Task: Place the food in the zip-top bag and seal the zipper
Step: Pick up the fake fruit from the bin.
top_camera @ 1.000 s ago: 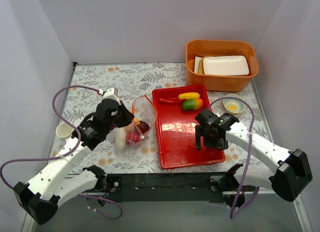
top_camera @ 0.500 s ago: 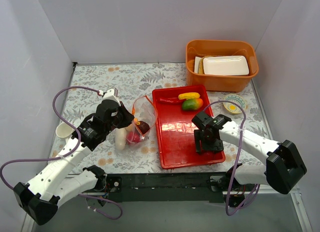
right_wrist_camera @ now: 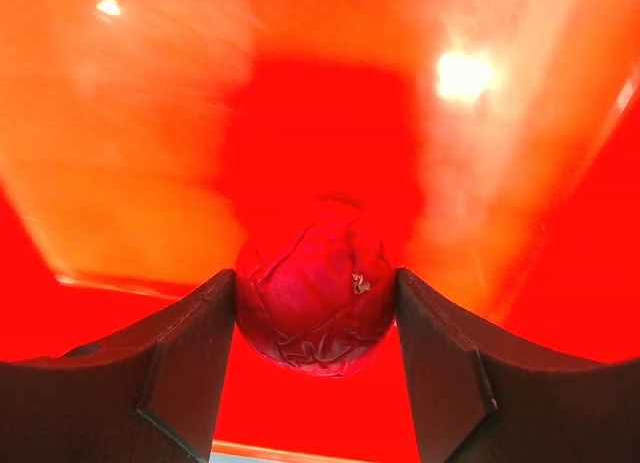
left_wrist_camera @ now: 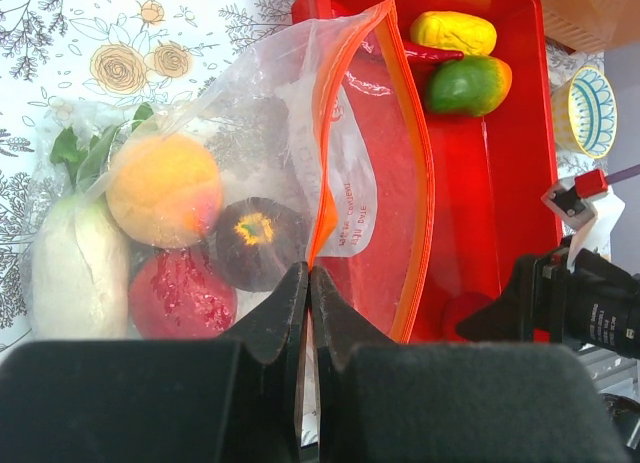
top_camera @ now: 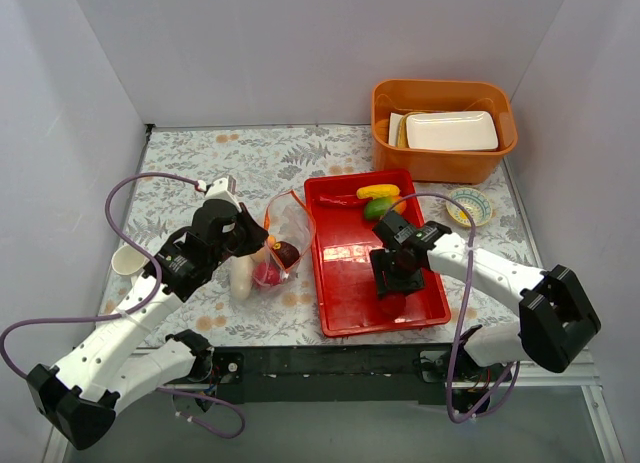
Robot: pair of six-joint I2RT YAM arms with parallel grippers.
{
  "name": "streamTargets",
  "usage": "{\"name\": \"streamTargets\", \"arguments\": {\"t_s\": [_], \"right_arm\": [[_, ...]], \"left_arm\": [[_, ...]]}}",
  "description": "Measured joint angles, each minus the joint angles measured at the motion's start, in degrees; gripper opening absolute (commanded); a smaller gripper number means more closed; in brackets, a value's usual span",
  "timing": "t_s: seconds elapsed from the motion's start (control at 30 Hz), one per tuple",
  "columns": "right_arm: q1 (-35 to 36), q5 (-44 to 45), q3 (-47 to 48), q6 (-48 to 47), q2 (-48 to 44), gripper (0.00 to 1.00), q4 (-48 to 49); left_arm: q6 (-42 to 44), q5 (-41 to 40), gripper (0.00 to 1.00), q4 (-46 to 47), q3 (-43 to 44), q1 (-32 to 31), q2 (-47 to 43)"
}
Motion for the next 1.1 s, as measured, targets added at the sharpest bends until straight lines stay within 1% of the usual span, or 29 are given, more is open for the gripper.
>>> {"name": "streamTargets", "arguments": {"t_s": [0.13,0.3,0.4,0.43,0.5,0.53,0.63,0.87,0.97,1.1], "right_arm": [[0.09,-0.22,3.54,-1.14,2.27,0.63,3.06],[0.13,3.32,9.42,-2.51,10.12,0.63,6.88],[0.11,5.60,13.84,-3.63,16.15,0.71,7.74],[0.11,5.99,15.02,-3.98,17.44,0.75,7.93],[0.11,6.91,17.29,-4.83,19.71,0.80,8.79],[0.11,7.17,17.64,-5.05,20.33,0.84,9.51],[0.13,7.58,17.77,-5.79,21.64,0.85,9.90],[0.13,7.91,17.77,-6.16,21.88,0.84,10.03],[0.11,7.91,17.77,-6.12,21.86,0.86,9.94],[0.13,7.93,17.09,-5.84,20.57,0.92,9.84]], "left_arm": [[-0.15,0.00,0.00,-0.04,-0.04,0.00,-0.22],[-0.20,0.00,0.00,-0.02,-0.04,0.00,-0.24],[-0.20,0.00,0.00,-0.17,-0.04,0.00,-0.26],[-0.20,-0.02,0.00,-0.24,-0.04,0.00,-0.28],[-0.20,-0.07,0.00,-0.35,-0.04,0.00,-0.46],[-0.20,-0.13,0.00,-0.48,-0.04,0.00,-0.66],[-0.24,-0.50,0.00,-0.72,-0.04,0.00,-1.51],[-0.39,-0.61,0.00,-0.63,-0.31,0.00,-2.10],[-0.37,-0.61,0.00,-0.59,-0.57,0.00,-1.95],[-0.37,-0.61,0.00,-0.59,-0.68,0.00,-1.75]]}}
